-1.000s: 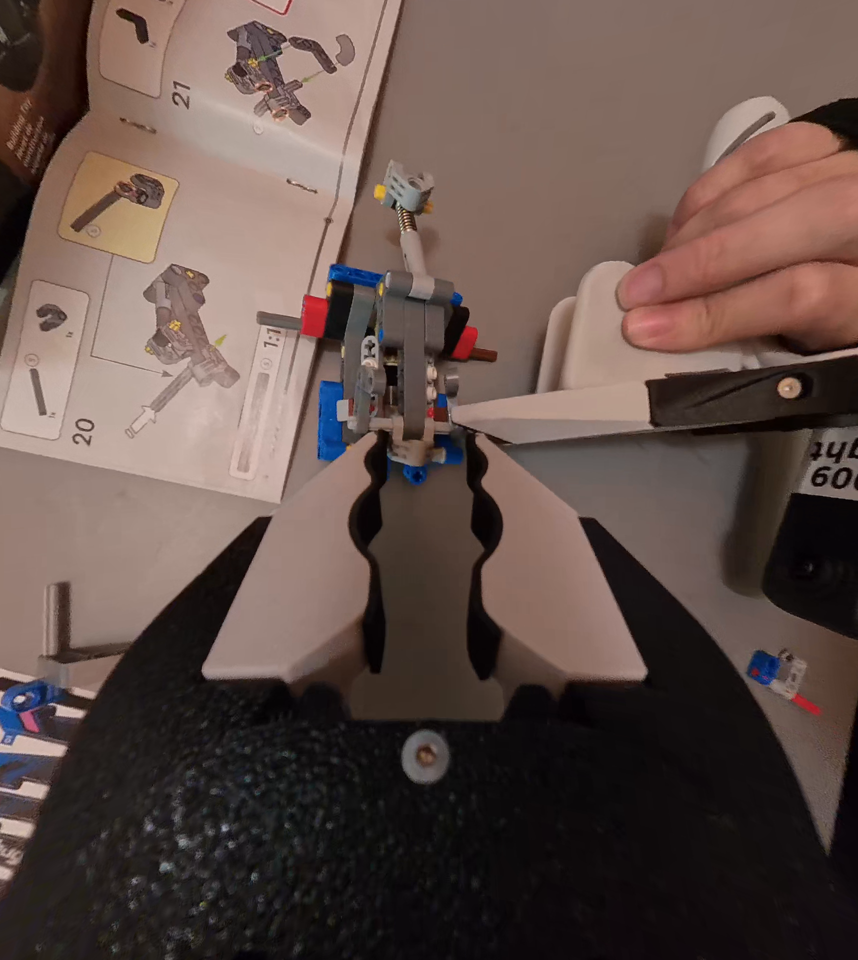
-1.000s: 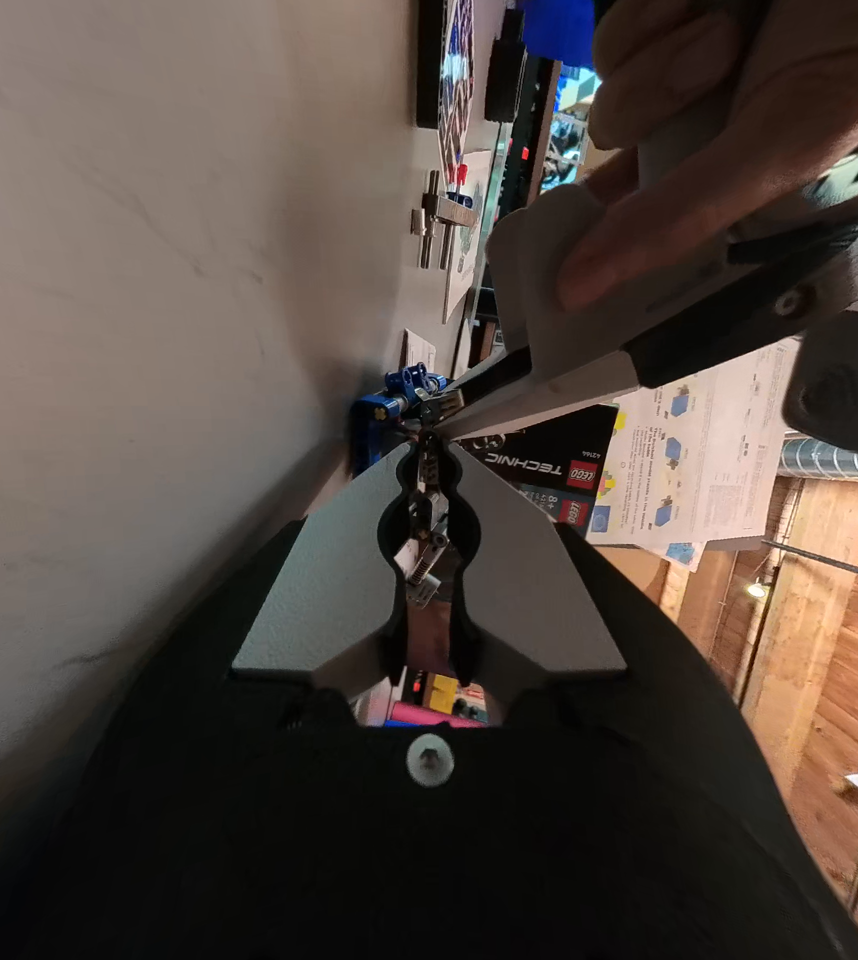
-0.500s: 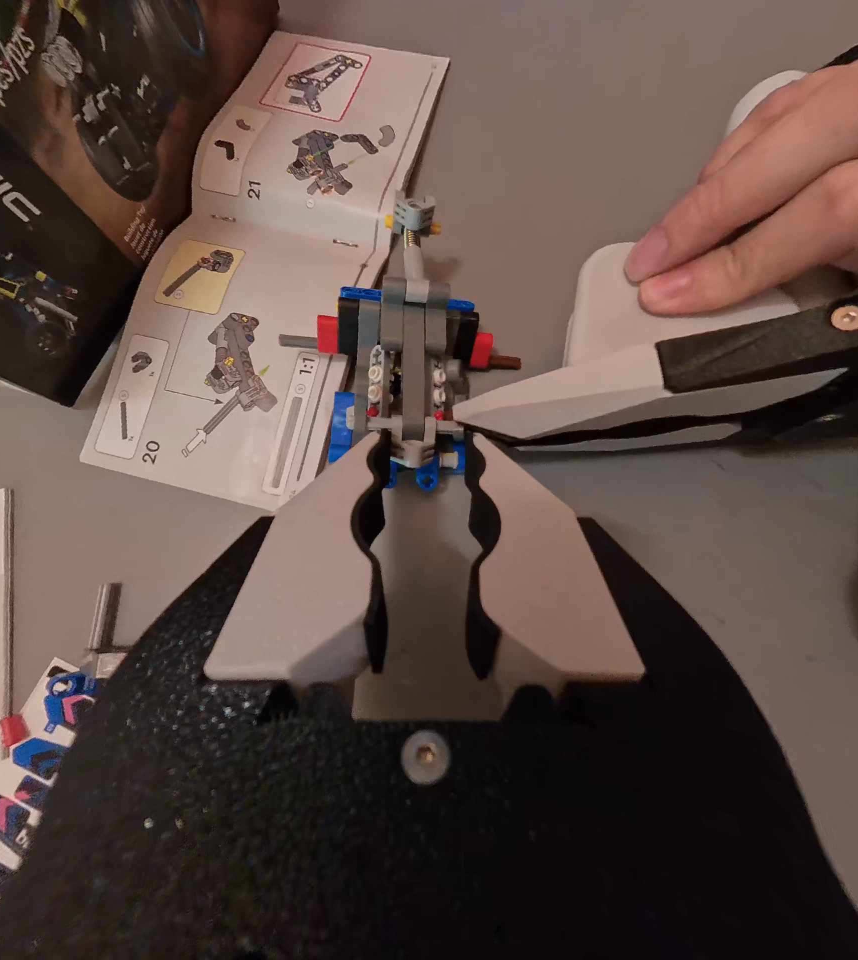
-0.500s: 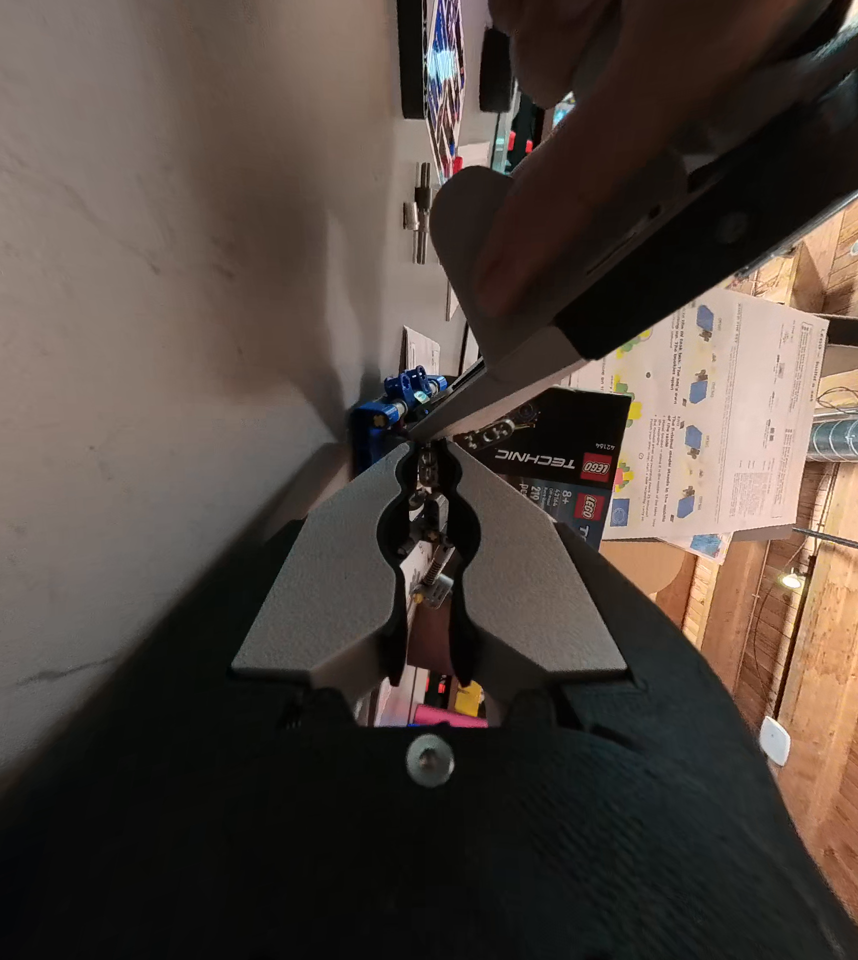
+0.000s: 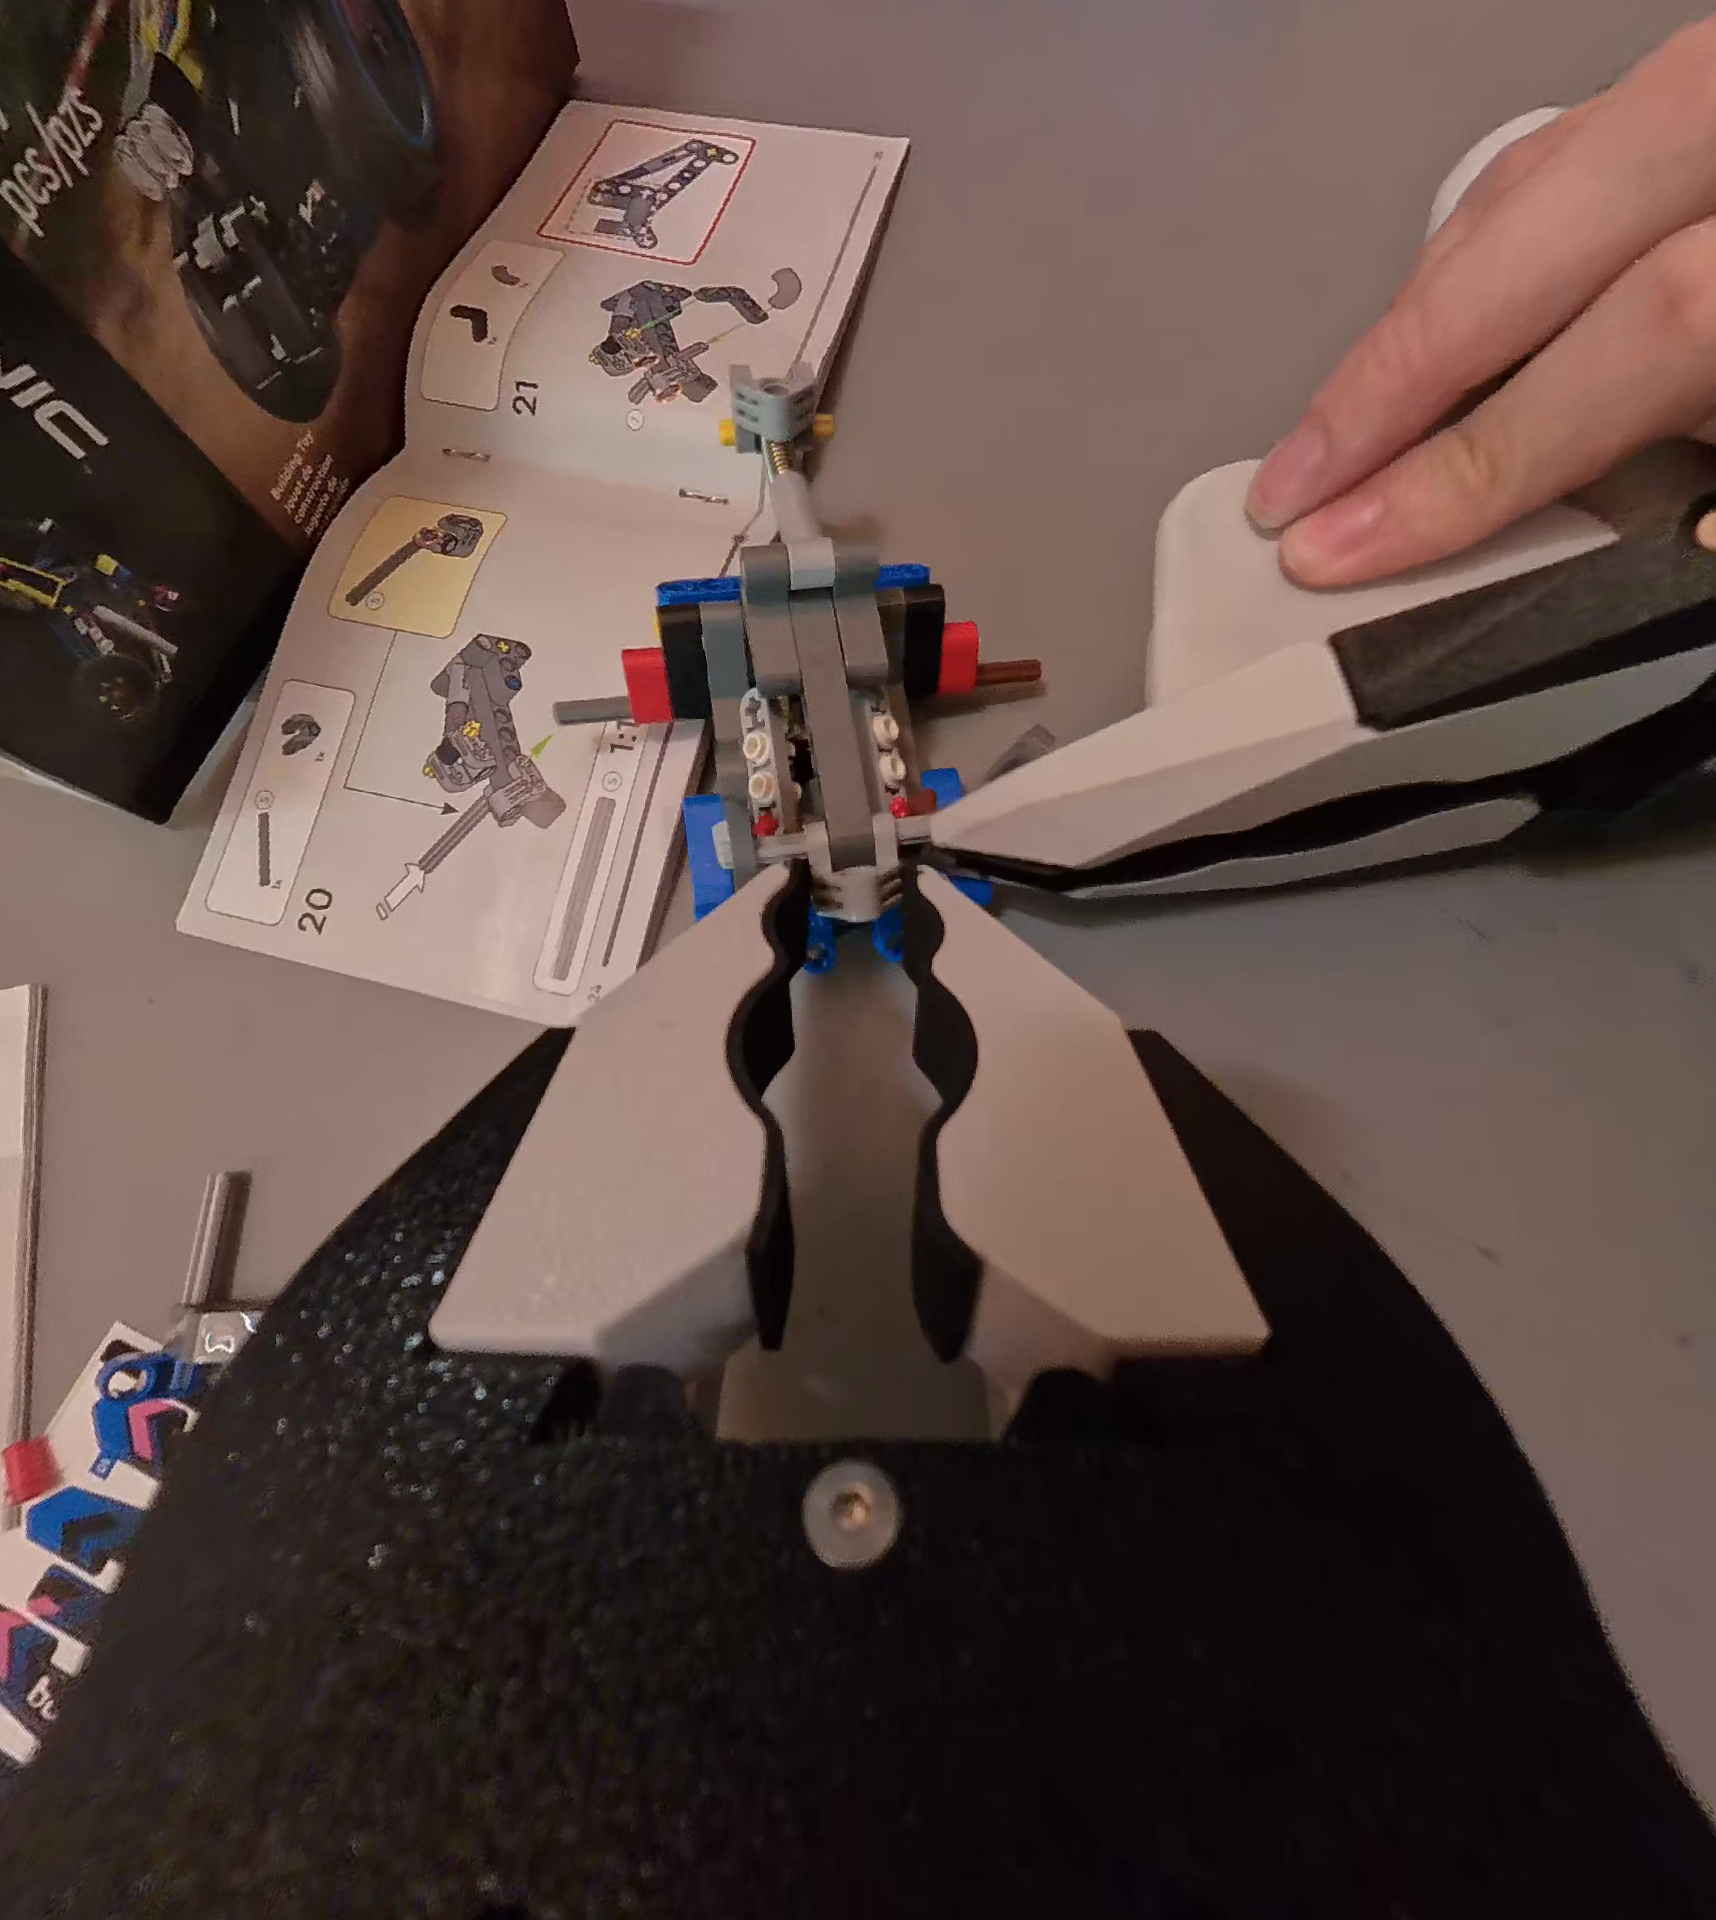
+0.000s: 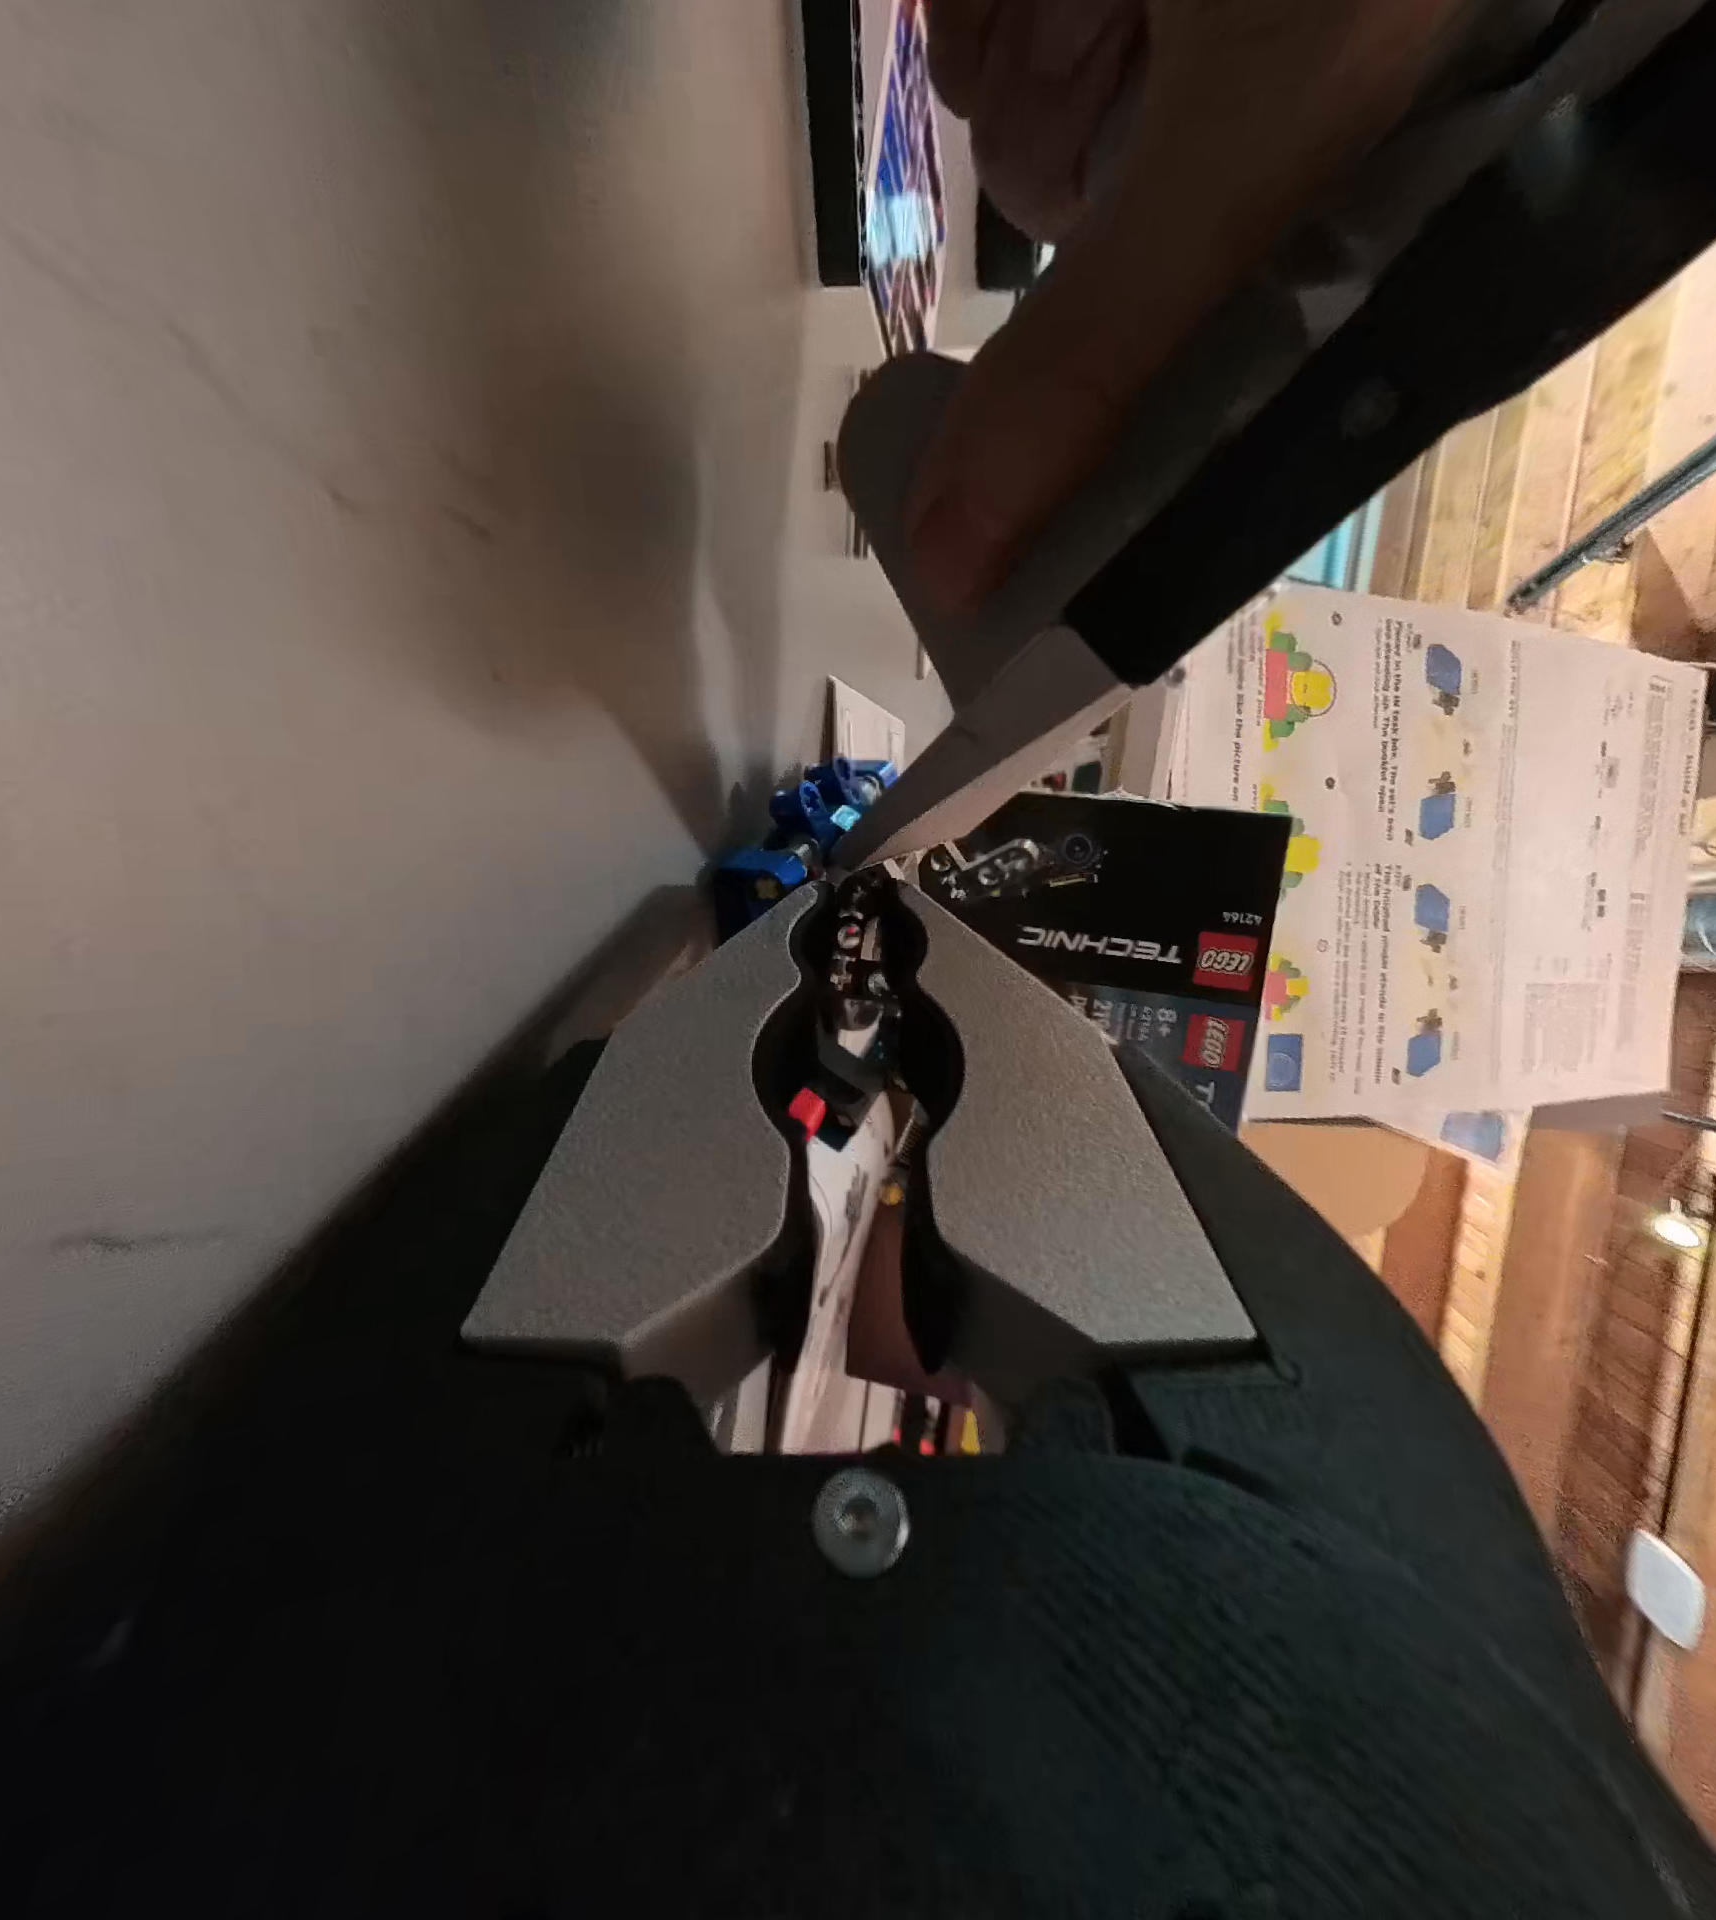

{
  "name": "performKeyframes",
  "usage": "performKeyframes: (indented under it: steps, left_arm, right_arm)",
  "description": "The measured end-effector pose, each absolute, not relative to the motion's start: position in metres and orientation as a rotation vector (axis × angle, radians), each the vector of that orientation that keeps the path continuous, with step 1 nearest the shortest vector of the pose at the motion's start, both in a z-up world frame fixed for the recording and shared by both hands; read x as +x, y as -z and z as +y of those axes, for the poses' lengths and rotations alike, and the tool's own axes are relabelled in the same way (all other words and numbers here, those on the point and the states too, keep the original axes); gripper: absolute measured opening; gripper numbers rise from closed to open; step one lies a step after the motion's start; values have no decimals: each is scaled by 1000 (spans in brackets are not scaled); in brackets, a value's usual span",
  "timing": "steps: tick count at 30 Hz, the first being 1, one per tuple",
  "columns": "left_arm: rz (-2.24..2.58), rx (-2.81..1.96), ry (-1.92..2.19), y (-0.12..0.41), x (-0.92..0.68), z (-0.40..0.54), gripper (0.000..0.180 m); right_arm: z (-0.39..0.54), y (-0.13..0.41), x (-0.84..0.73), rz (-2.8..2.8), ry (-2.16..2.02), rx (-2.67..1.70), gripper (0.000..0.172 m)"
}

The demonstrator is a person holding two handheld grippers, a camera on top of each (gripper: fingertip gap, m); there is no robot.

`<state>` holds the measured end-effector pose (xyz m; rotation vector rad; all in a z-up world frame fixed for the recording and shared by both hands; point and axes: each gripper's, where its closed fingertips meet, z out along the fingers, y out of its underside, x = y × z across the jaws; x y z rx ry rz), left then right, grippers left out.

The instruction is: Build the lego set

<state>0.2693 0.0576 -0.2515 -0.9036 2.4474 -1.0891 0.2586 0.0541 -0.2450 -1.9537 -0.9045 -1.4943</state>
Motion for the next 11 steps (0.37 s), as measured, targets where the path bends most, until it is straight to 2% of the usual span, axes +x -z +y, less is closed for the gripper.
performKeyframes:
  steps: [5, 11]
  left_arm:
    - [2483, -862, 1044, 253, 267, 62, 13]
    - [2626, -777, 888, 249, 258, 68, 13]
  right_arm:
    - [44, 243, 235, -834, 1148, -1974, 5]
    - [16, 255, 202, -486, 246, -2149, 5]
